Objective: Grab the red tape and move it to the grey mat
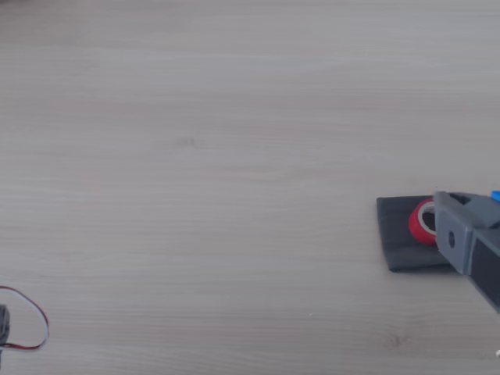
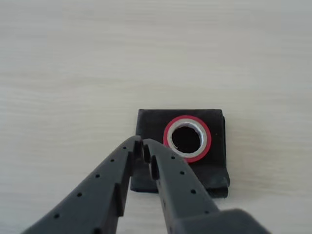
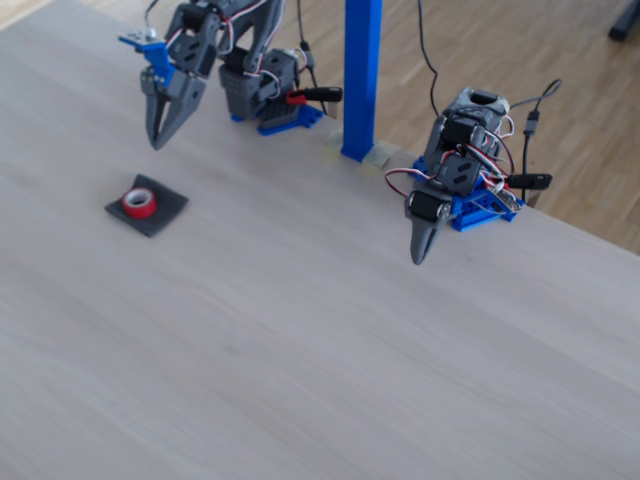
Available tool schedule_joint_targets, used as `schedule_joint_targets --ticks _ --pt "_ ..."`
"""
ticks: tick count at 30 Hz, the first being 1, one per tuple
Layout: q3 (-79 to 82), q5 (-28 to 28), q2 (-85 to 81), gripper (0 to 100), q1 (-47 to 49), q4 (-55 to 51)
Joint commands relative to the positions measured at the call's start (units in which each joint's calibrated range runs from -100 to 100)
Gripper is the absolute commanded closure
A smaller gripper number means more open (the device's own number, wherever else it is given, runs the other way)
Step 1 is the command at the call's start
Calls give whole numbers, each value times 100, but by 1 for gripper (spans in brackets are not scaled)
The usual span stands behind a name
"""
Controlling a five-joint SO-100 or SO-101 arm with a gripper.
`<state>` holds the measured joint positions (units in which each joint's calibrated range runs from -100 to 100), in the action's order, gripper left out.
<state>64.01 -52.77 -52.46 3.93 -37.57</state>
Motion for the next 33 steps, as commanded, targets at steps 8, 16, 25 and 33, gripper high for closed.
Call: schedule_joint_targets --ticks 8,16,25,33 --pt "1647 -197 -1699 98 -159 -9" --pt "2867 -302 -2778 98 -384 -9" --pt "3563 -375 -3658 98 -510 -390" --pt "3545 -542 -4206 98 -510 -1900"
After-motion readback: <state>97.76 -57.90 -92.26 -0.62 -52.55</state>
